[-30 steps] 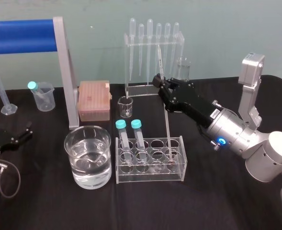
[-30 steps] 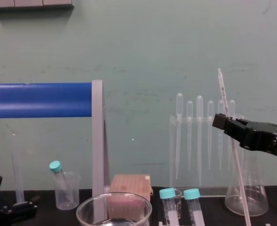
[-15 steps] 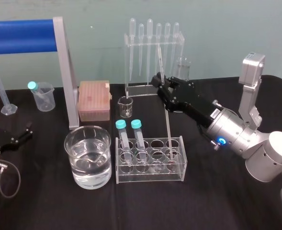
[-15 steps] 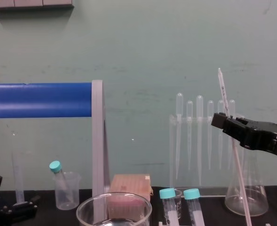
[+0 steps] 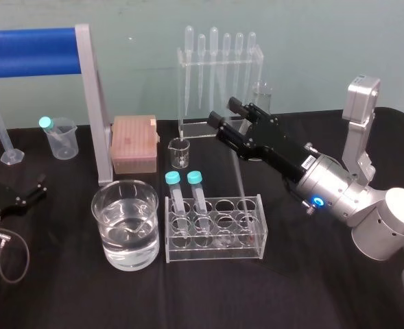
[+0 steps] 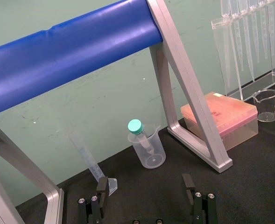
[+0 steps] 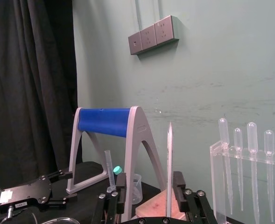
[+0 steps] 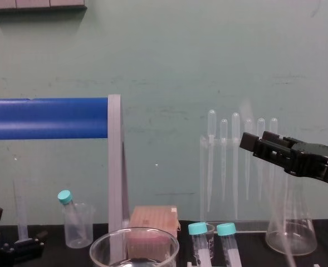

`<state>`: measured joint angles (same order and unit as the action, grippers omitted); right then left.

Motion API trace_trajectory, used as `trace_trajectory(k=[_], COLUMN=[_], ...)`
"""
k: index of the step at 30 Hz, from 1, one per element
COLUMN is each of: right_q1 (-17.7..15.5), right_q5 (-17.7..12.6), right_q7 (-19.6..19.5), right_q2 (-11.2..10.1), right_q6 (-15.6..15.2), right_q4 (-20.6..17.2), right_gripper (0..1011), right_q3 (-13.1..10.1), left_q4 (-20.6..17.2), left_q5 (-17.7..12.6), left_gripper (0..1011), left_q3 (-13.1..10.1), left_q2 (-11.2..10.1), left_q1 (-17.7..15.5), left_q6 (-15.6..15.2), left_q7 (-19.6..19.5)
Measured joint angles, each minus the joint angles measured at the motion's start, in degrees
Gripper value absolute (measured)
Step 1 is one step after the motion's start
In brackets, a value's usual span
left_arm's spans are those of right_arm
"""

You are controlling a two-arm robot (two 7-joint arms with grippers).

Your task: Hold the thermometer with one hand and immerse one end into the beaker, then reinsert it into the test tube rack.

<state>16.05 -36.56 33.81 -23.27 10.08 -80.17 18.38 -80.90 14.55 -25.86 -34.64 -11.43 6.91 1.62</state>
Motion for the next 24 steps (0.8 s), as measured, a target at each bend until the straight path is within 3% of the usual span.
trace_trajectory(k=[13, 24], right_q1=[0.0, 0.0], right_q5=[0.0, 0.0], right_q7=[0.0, -0.01], right_q2=[0.0, 0.0], right_q6=[0.0, -0.01], right_q4=[0.0, -0.02], right_gripper=[991, 1002], right_q3=[0.0, 0.0], left_q4=[0.0, 0.0], left_q5=[0.0, 0.0], left_gripper=[1008, 1008], left_q3=[0.0, 0.0], left_q2=[0.0, 0.0], left_q1=[0.0, 0.0], left_q6=[0.0, 0.0], left_q7=[0.0, 0.0])
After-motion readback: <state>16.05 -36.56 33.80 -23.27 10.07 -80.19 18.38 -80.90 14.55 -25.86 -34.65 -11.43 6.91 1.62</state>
